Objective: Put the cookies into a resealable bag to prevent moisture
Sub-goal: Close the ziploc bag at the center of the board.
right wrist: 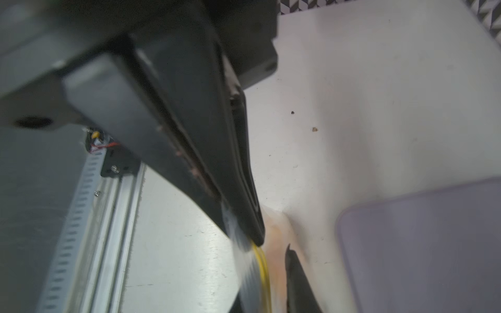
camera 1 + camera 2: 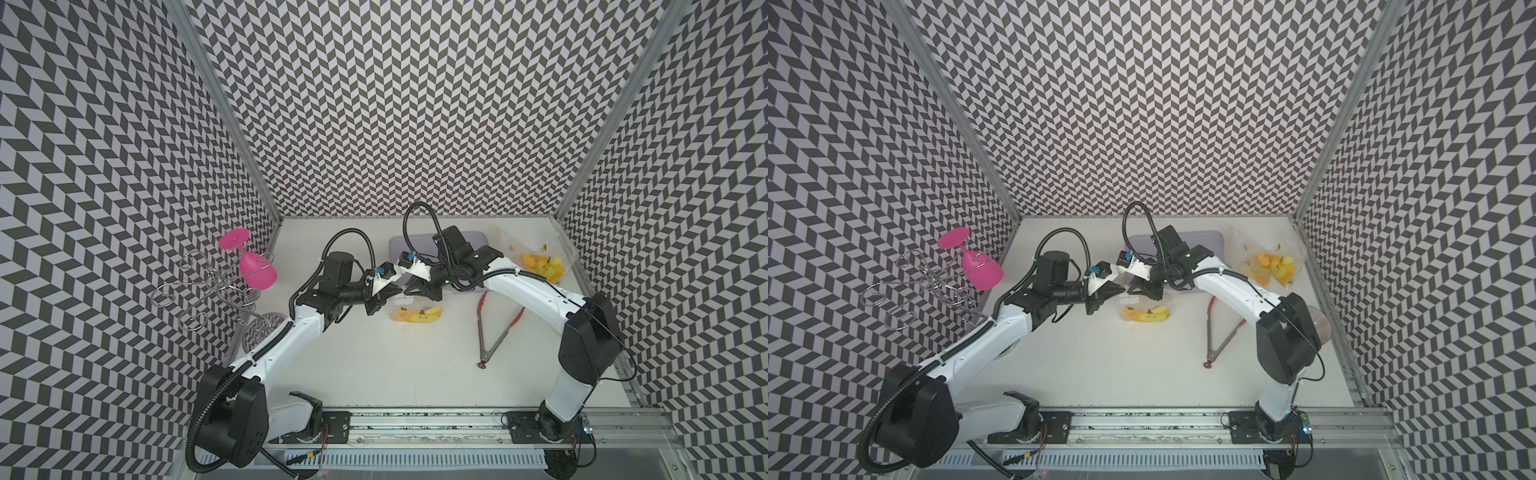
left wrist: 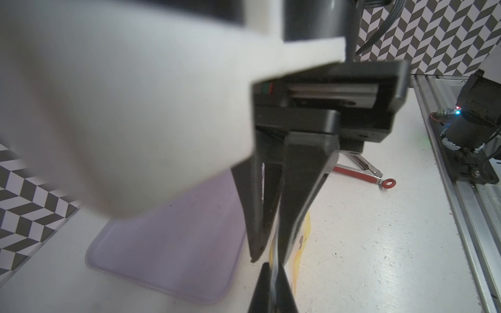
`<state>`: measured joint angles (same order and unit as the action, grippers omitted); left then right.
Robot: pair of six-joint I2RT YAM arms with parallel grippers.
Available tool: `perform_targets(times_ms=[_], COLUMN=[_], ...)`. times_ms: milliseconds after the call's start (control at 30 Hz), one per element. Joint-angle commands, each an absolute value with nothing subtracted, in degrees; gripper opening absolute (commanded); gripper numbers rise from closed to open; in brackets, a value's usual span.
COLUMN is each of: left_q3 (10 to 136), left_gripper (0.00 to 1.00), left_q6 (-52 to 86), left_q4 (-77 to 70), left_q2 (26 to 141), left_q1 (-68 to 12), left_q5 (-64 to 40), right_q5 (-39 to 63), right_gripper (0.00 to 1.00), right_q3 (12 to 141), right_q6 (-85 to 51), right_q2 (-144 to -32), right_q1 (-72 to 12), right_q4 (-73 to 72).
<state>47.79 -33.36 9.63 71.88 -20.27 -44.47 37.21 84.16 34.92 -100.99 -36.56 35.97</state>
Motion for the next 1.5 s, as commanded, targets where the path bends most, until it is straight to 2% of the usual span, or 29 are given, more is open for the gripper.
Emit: perform_targets(times_ms=[0, 33, 100, 133, 200, 267, 300, 367, 467, 533, 600, 633, 700, 767, 800, 833, 867, 900, 933, 967, 1033, 1100, 1167, 1200, 1233, 1300, 1367, 1433, 1467], left_q3=[48.65, 48.52, 48.57, 48.56, 48.55, 48.60, 48.60, 48.62, 48.60, 48.60, 48.58, 48.60, 48.60, 48.61, 48.69, 48.69, 48.70, 48.72, 48.69, 48.69, 48.69, 48.77, 48.69, 48.69, 48.61, 48.69, 48.74, 48.69, 48.77], left_gripper=[0.00, 0.00, 0.00, 0.00, 0.00, 0.00, 0.00, 0.00, 0.00, 0.00, 0.00, 0.00, 0.00, 0.00, 0.00, 0.00, 0.00, 0.00, 0.00, 0.00, 0.00, 0.00, 0.00, 0.00, 0.00, 0.00, 0.00, 0.00, 0.00], left_q6=[-34.28, -34.28, -34.28, -34.28, -34.27, -34.28, -34.23, -34.26, -34.28, -34.28, -34.20, -34.26, -34.20, -34.10, -34.02, -34.01, -34.01, -34.01, -34.02, -34.02, -33.94, -33.93, -33.87, -33.92, -33.84, -33.87, -33.76, -33.58, -33.59], left_q4=[9.82, 9.75, 9.78, 9.78, 9.81, 9.92, 9.85, 9.89, 9.88, 9.87, 9.79, 9.77, 9.76, 9.68, 9.68, 9.69, 9.64, 9.61, 9.60, 9.65, 9.50, 9.51, 9.50, 9.50, 9.47, 9.44, 9.34, 9.15, 9.16], left_q2=[71.09, 71.03, 71.07, 71.04, 71.10, 71.10, 71.10, 71.10, 71.24, 71.19, 71.10, 71.10, 71.08, 71.24, 71.31, 71.34, 71.36, 71.28, 71.34, 71.37, 71.42, 71.54, 71.55, 71.46, 71.41, 71.42, 71.46, 71.65, 71.69], left_q1=[-20.54, -20.55, -20.48, -20.52, -20.51, -20.50, -20.54, -20.53, -20.56, -20.56, -20.56, -20.54, -20.51, -20.49, -20.49, -20.54, -20.57, -20.56, -20.50, -20.54, -20.50, -20.52, -20.50, -20.54, -20.55, -20.51, -20.53, -20.52, -20.52], left_q5=[-45.71, -45.62, -45.36, -45.35, -45.18, -45.07, -45.01, -44.91, -44.78, -44.66, -44.51, -44.48, -44.39, -44.30, -44.28, -44.21, -44.10, -44.04, -43.95, -43.95, -43.95, -43.95, -44.03, -44.03, -43.95, -43.95, -44.20, -44.50, -44.87], right_q5=[36.28, 35.78, 35.91, 35.85, 35.25, 35.44, 35.43, 34.39, 34.60, 33.13, 33.04, 32.92, 31.54, 31.37, 30.85, 29.70, 28.82, 28.74, 28.38, 27.92, 26.00, 25.10, 24.43, 23.44, 22.65, 22.59, 23.64, 27.50, 29.87], right_gripper=[0.03, 0.21, 0.01, 0.00, 0.24, 0.00, 0.00, 0.26, 0.08, 0.33, 0.00, 0.00, 0.35, 0.02, 0.04, 0.34, 0.39, 0.14, 0.00, 0.00, 0.35, 0.00, 0.01, 0.26, 0.39, 0.00, 0.00, 0.39, 0.49], right_q3=[82.20, 81.53, 80.30, 79.72, 78.25, 76.89, 76.38, 75.04, 73.30, 71.68, 70.70, 70.26, 69.32, 68.25, 67.70, 66.98, 66.16, 65.53, 64.95, 64.29, 62.94, 61.87, 60.81, 60.45, 59.88, 59.37, 59.46, 59.92, 60.22], right_q6=[35.25, 34.75, 34.66, 34.72, 33.95, 34.14, 34.19, 33.64, 33.90, 32.89, 32.94, 32.98, 32.20, 32.39, 32.13, 31.63, 30.92, 30.81, 30.84, 30.75, 29.45, 28.92, 28.50, 27.76, 27.14, 27.01, 27.42, 28.75, 29.07], right_q2=[-97.60, -97.10, -96.13, -95.53, -94.31, -93.08, -92.58, -91.52, -89.95, -88.71, -87.53, -87.04, -86.30, -85.60, -85.24, -84.76, -84.12, -83.62, -82.93, -82.24, -80.84, -79.65, -78.34, -77.80, -77.33, -76.73, -76.51, -76.90, -77.26], right_q1=[-35.27, -34.93, -34.12, -33.79, -33.08, -32.29, -31.96, -31.24, -30.32, -29.59, -29.13, -28.91, -28.50, -28.09, -27.88, -27.70, -27.46, -27.21, -27.07, -26.96, -26.72, -26.48, -26.47, -26.47, -26.38, -26.35, -26.36, -26.43, -26.60], right_q4=[33.80, 33.10, 32.76, 32.73, 31.75, 31.84, 32.05, 31.69, 31.98, 30.72, 30.52, 30.71, 30.23, 30.36, 30.37, 29.80, 29.16, 28.98, 28.85, 28.60, 27.23, 26.82, 26.73, 26.27, 25.94, 26.30, 26.67, 25.71, 25.14])
